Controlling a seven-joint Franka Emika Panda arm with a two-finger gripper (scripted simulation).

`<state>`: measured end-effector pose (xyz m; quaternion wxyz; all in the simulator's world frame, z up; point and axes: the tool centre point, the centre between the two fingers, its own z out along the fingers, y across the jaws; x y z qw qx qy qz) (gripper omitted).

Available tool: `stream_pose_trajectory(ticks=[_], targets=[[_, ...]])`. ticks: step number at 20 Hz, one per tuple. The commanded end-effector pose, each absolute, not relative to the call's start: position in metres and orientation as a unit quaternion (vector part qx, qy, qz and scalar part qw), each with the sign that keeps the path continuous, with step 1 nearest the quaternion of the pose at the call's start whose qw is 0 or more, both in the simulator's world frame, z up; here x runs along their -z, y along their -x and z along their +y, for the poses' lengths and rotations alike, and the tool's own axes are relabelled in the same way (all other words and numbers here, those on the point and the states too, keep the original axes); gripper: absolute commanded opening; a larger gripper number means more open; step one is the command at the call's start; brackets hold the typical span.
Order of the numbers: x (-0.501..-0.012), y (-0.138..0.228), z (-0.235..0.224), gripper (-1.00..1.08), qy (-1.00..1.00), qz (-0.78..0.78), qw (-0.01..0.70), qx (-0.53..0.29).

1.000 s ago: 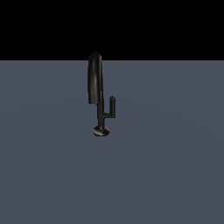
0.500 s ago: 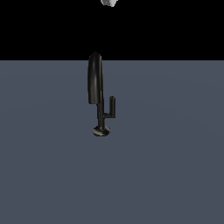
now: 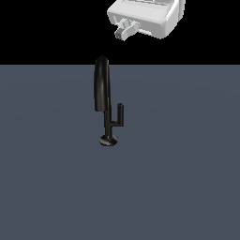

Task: Turn on the faucet by rotating a designated handle.

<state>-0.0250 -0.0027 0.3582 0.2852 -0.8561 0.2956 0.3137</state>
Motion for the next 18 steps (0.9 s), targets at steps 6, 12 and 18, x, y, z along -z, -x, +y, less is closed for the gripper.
stream_pose_trajectory(ticks=[6,12,18], targets=[[-0.307,-0.006,-0.011,-1.00,0.781,0.358,0.345,-0.377],[-0.257,-0.026,-0.014,-1.00,0.702,0.410,0.394,-0.429],[-0.206,-0.038,-0.013,-1.00,0.616,0.455,0.436,-0.474]])
